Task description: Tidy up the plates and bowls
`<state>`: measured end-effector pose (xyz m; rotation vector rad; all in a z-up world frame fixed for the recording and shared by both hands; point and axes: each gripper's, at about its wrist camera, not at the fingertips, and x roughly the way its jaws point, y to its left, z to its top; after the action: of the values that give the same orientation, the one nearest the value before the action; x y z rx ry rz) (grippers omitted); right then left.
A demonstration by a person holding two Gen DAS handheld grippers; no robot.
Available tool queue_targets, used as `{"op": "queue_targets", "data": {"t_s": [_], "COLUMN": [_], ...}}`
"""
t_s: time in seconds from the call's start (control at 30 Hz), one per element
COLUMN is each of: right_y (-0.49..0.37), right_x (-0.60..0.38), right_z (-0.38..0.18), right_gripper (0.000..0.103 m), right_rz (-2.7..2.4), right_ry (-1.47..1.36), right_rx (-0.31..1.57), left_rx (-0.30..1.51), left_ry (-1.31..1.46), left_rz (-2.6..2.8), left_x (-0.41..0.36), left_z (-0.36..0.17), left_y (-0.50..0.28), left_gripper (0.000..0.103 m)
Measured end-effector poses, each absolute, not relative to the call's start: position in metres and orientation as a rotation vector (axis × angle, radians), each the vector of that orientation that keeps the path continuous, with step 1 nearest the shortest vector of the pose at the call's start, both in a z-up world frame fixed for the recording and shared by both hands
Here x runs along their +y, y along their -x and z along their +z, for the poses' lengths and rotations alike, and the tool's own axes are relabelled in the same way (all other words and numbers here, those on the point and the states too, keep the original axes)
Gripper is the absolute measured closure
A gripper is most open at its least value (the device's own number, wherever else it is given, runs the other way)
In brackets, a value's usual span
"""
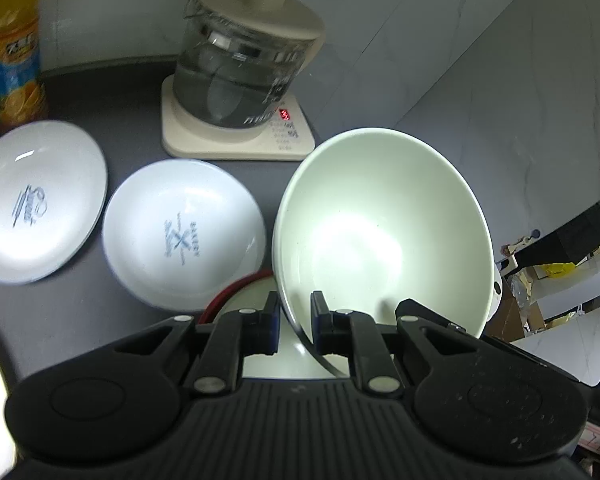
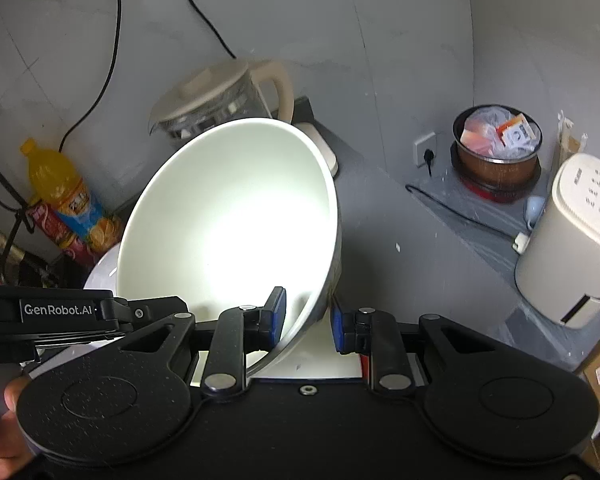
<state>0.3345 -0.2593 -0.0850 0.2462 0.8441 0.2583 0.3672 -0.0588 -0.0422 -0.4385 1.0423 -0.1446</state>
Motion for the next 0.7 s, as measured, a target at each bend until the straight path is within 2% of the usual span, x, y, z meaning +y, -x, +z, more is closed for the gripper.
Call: {"op": "queue_targets", "data": {"t_s": [0.7], "right_y": [-0.302], "right_x": [-0.241], "right_z": [-0.112], "right_gripper": [0.075], "right_rz": [0.231], "right_ry": [-0.248], "right_rx": [0.978], "left_rx": [1.147], "left_ry": [0.479], "left_rz": [-0.139], "left_x": [-0.044], "left_z": [-0.083], "left_y": [-0.329], "left_gripper": [0.090]}}
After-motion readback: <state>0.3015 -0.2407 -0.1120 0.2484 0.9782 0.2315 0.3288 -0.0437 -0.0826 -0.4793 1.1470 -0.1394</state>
